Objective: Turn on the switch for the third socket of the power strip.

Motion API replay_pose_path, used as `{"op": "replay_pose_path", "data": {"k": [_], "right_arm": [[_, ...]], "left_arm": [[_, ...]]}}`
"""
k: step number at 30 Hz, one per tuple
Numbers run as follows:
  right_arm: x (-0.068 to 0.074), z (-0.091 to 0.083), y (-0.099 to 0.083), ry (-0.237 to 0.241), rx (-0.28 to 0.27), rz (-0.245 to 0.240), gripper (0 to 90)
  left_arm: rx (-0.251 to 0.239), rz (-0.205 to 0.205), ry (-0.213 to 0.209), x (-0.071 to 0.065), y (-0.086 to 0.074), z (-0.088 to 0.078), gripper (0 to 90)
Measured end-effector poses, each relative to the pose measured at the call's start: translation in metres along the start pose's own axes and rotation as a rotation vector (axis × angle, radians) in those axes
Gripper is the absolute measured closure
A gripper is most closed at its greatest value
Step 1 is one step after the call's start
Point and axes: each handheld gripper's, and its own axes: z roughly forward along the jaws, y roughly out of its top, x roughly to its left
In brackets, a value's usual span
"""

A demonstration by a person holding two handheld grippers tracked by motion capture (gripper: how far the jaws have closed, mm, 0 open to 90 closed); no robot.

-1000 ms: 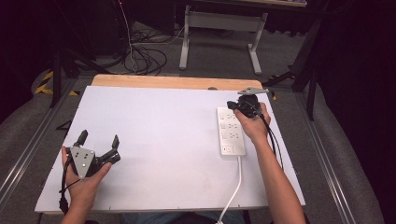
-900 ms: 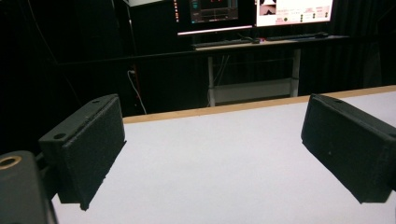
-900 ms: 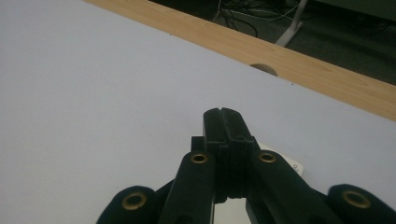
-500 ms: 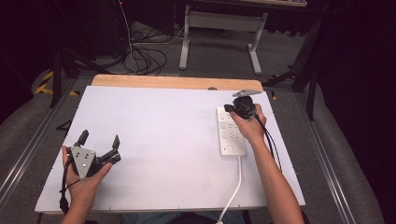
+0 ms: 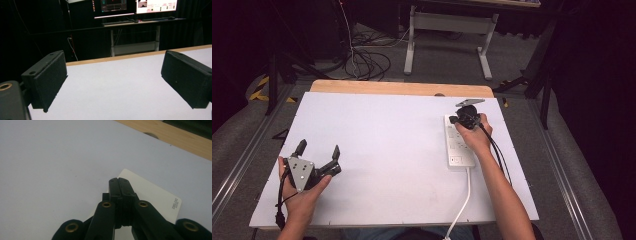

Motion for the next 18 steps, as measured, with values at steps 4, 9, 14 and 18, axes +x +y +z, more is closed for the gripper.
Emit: {"op": "replay_pose_path", "data": {"k": [4,9,14,18], "right_arm": [[-0.0012,0.0031,-0.0018,0.002,0.010,0.006,90.0],[0.0004,0.0061,-0.0029,0.002,0.028,0.000,90.0],[0.0013,0.0101,-0.0045,0.003,0.041,-0.005,90.0],[0.0017,0.0106,-0.0047,-0.001,0.049,-0.007,90.0]], "left_arm": [[0.002,0.000,0.001,0.0000,0.0000,-0.0003,7.4],[0.000,-0.001,0.000,-0.0002,-0.0001,-0.0002,7.4],[0.001,-0.001,0.001,0.0000,-0.0001,-0.0002,7.4],[0.001,-0.001,-0.001,-0.0001,-0.0001,-0.0002,7.4]]}}
